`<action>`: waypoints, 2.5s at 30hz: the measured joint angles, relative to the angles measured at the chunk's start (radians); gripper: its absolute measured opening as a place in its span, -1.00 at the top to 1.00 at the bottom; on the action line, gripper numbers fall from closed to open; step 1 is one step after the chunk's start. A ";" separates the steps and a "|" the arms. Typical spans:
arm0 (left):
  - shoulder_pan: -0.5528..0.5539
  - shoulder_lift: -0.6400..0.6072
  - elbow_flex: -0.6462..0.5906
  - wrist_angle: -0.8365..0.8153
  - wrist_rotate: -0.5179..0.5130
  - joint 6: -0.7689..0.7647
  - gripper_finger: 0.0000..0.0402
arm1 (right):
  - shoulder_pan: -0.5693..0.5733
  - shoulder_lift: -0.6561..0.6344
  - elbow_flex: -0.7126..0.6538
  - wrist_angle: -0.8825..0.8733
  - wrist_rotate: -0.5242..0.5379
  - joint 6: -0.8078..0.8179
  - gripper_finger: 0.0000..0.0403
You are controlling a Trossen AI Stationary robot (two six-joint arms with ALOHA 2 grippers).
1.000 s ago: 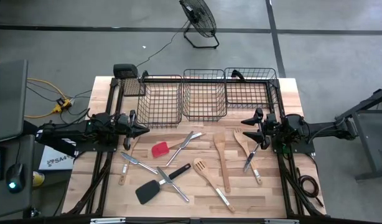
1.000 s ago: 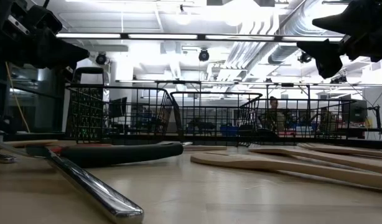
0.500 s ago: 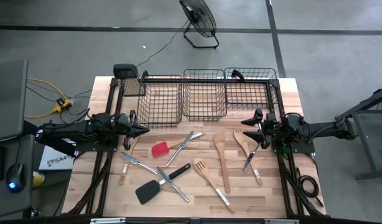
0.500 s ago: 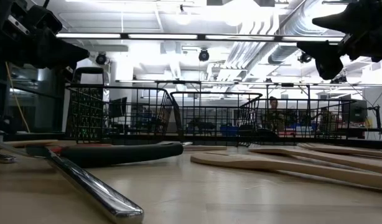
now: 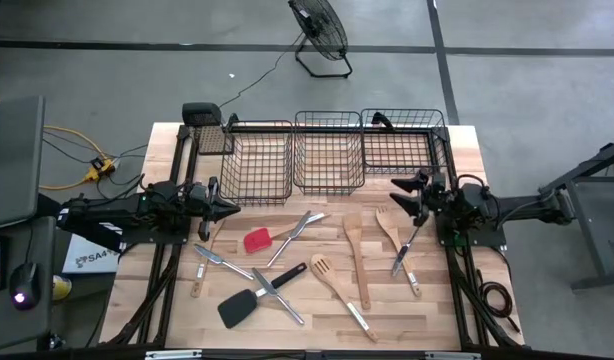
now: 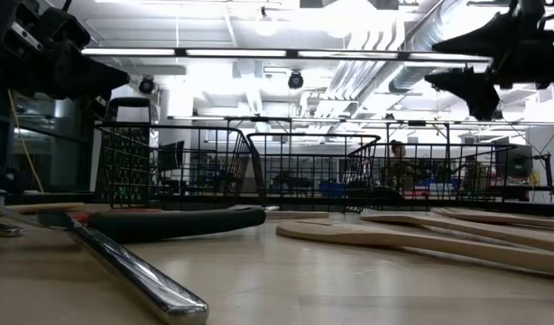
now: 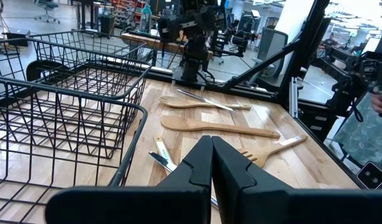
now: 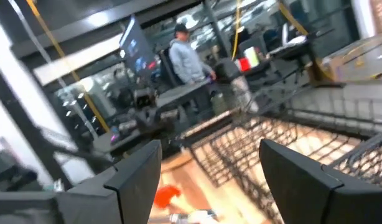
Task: Pick & Place Kitchen Items
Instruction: Put the silver knife into the middle wire basket
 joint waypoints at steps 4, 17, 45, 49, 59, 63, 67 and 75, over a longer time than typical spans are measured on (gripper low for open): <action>0.000 0.000 0.000 0.000 0.000 0.000 1.00 | 0.000 0.033 0.038 -0.025 0.052 0.000 -0.30; 0.000 0.000 0.000 0.000 0.000 0.000 1.00 | 0.000 0.250 0.288 -0.260 0.236 0.052 -0.30; 0.000 0.000 0.000 0.000 0.000 0.000 1.00 | 0.000 0.605 0.725 -1.156 -0.181 0.274 -0.30; 0.000 0.000 0.000 0.000 0.000 0.000 1.00 | 0.000 0.683 0.725 -1.229 -0.307 0.071 -0.30; 0.000 0.000 0.000 0.000 0.000 0.000 1.00 | 0.000 0.847 0.725 -1.394 -0.454 -0.275 -0.30; 0.000 0.000 0.000 0.000 0.000 0.000 1.00 | 0.000 0.911 0.725 -1.396 -0.454 -0.391 -0.30; 0.000 0.000 0.000 0.000 0.000 0.000 1.00 | 0.000 0.986 0.725 -1.392 -0.458 -0.481 -0.30; 0.000 0.000 0.000 0.000 0.000 0.000 1.00 | 0.040 1.135 0.725 -1.391 -0.474 -0.605 -0.30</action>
